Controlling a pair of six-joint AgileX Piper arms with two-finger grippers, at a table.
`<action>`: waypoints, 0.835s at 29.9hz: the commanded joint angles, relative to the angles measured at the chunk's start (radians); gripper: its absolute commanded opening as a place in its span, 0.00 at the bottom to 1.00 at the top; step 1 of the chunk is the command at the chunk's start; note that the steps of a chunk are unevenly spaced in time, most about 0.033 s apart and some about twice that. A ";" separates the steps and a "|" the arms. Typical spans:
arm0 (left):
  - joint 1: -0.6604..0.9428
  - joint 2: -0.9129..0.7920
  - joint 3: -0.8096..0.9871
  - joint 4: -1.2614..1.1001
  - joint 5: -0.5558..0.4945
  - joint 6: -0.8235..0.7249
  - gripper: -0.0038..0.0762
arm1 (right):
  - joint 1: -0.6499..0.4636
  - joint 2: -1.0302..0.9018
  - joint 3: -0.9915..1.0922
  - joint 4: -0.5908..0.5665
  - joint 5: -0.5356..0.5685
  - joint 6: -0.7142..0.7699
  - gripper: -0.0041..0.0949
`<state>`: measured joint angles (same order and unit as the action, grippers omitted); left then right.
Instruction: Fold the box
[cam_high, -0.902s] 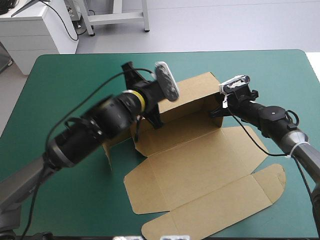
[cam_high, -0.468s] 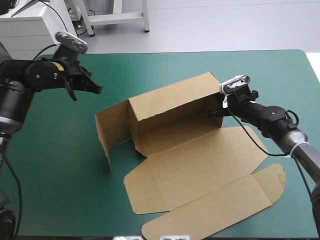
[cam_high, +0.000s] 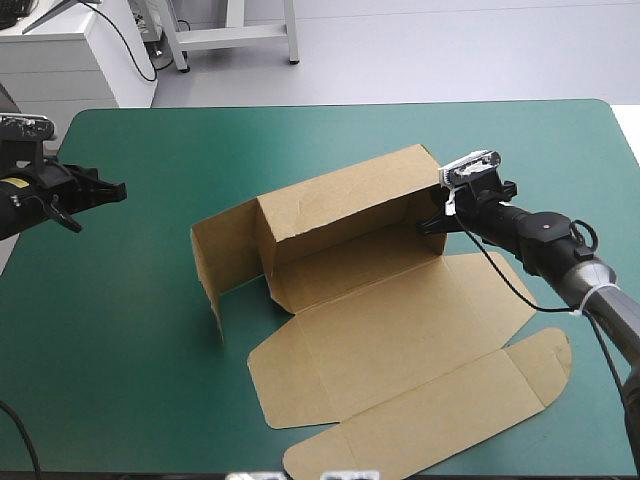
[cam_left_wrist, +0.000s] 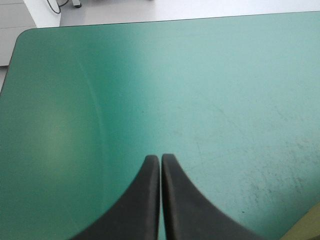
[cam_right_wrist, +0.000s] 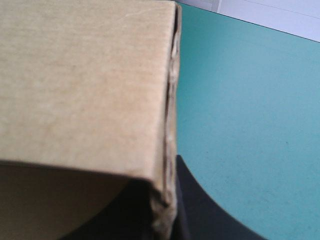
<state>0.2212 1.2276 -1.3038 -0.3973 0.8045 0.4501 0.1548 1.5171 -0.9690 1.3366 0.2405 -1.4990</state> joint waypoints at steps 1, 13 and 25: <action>0.004 -0.036 -0.002 -0.069 -0.045 0.032 0.04 | -0.002 -0.020 -0.024 0.000 -0.005 0.008 0.02; 0.004 -0.036 0.006 -0.009 -0.005 0.047 0.04 | -0.076 0.086 -0.186 -0.689 0.214 0.561 0.02; 0.004 -0.036 0.039 -0.002 -0.009 0.061 0.04 | -0.081 0.111 -0.608 -1.016 0.631 1.164 0.03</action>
<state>0.2265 1.2190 -1.2468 -0.3822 0.8430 0.5011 0.0822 1.6692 -1.4738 0.3530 0.8039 -0.4546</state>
